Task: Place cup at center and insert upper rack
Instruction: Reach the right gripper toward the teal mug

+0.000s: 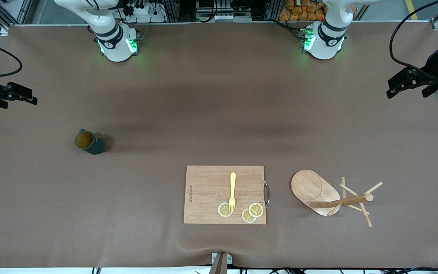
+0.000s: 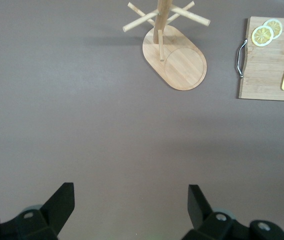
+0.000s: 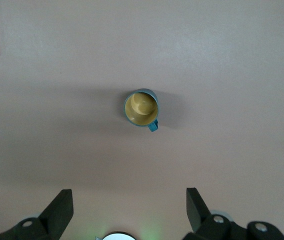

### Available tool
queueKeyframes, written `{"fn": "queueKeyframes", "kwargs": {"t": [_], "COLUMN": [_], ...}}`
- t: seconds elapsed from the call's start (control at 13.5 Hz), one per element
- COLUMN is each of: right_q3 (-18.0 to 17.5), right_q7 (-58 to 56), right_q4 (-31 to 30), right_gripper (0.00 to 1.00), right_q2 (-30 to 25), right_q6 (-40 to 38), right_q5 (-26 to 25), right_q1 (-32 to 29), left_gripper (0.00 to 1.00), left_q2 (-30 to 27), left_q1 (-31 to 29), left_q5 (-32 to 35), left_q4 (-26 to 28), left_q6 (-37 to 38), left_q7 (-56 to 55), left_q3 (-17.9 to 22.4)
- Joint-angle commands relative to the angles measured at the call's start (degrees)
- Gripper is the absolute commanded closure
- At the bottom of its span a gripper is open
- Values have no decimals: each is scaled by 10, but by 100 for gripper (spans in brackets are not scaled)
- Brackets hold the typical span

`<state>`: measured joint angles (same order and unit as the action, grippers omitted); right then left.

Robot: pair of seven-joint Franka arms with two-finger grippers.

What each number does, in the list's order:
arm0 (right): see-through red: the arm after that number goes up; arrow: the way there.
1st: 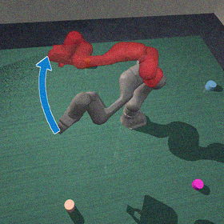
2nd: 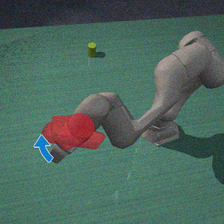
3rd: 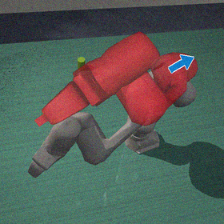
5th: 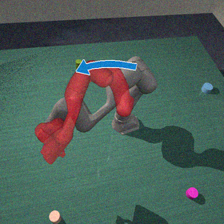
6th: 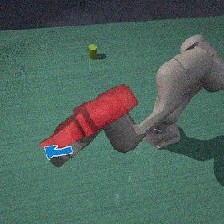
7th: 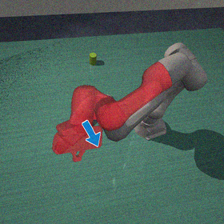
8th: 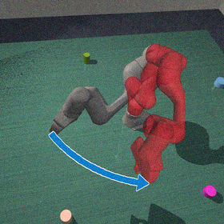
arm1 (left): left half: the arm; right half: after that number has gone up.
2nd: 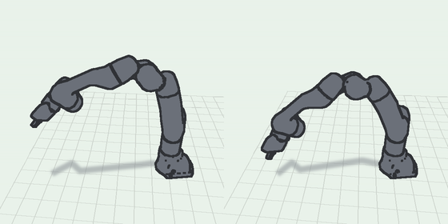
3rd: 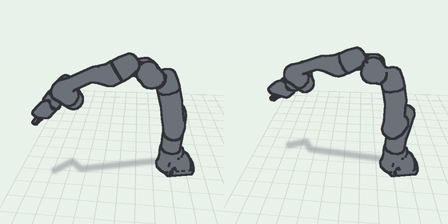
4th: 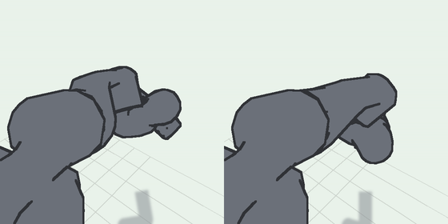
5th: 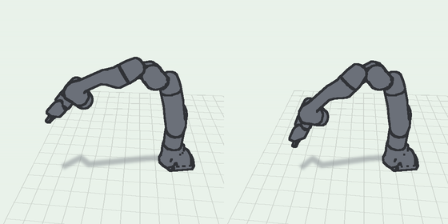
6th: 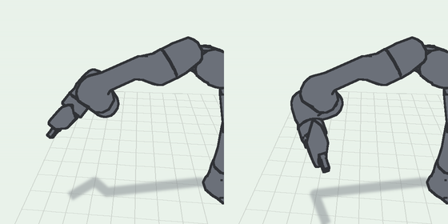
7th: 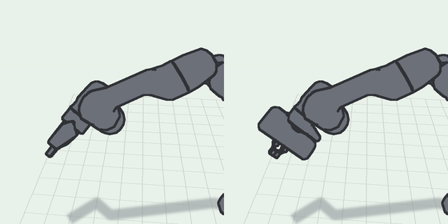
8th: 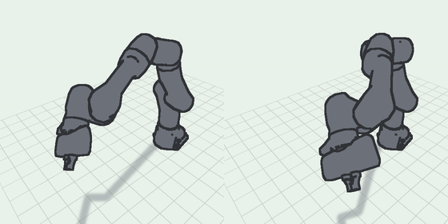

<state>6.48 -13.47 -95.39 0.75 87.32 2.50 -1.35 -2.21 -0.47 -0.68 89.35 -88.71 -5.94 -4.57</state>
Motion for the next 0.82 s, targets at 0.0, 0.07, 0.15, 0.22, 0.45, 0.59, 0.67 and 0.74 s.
{"fn": "queueKeyframes", "kwargs": {"t": [0.0, 0.07, 0.15, 0.22, 0.45, 0.59, 0.67, 0.74], "right_q3": [-1, -1, -1, 0, 1, -1, -1, -1], "right_q7": [12, 12, 12, 12, 16, 54, 76, 99], "right_q4": [-6, -6, -4, -4, -5, -7, -8, -11], "right_gripper": [0, 0, 0, 0, 0, 0, 0, 0], "right_q2": [-7, -7, -8, -8, -1, 7, 12, 21], "right_q6": [1, -1, -4, 0, 14, 28, 31, 42], "right_q5": [-8, -8, -8, -8, -2, 0, 0, 0], "right_q1": [12, 12, 12, 9, 11, 22, 29, 34], "left_gripper": [0, 0, 0, 0, 0, 0, 0, 0], "left_q2": [-9, -7, -4, -3, 2, 3, 6, 12], "left_q1": [-1, -2, -2, -2, -4, -1, 0, 0], "left_q5": [7, 8, 8, 8, 8, 9, 9, 9], "left_q4": [-6, -8, -9, -15, -12, -8, -8, -8], "left_q6": [14, 14, 14, 14, 16, 21, 19, 16], "left_q7": [-6, -7, -7, -8, -15, -66, -77, -78], "left_q3": [-4, -6, -6, -6, -5, -7, -7, -7]}}
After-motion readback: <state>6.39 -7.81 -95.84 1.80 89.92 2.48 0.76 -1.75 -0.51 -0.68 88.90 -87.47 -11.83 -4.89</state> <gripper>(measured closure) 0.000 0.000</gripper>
